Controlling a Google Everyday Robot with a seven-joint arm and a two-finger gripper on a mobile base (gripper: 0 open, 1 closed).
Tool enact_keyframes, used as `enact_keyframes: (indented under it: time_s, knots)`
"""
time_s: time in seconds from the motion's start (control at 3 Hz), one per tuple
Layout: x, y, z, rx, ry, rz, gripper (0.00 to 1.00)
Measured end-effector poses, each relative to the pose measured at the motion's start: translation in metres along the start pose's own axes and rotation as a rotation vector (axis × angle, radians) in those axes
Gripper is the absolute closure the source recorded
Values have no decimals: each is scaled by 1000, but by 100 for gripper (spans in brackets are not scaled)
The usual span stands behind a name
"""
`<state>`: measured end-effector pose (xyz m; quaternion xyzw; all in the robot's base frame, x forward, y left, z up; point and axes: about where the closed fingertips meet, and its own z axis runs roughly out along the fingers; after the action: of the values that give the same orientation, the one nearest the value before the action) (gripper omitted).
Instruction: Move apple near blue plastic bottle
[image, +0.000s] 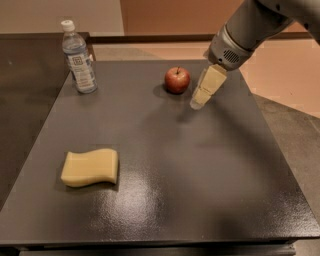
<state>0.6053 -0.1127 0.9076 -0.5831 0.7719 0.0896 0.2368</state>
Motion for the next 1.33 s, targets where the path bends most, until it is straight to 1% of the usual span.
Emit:
enact_keyframes:
  time_s: [0.33,0.67,1.0,1.33]
  knots:
    - [-8,-19,23,4,-42,26,0]
    - [-15,-34,40,26,-80,36,0]
    - [-38,-51,76,27,-118,36,0]
    - [-37,-54,81,25,-111,45,0]
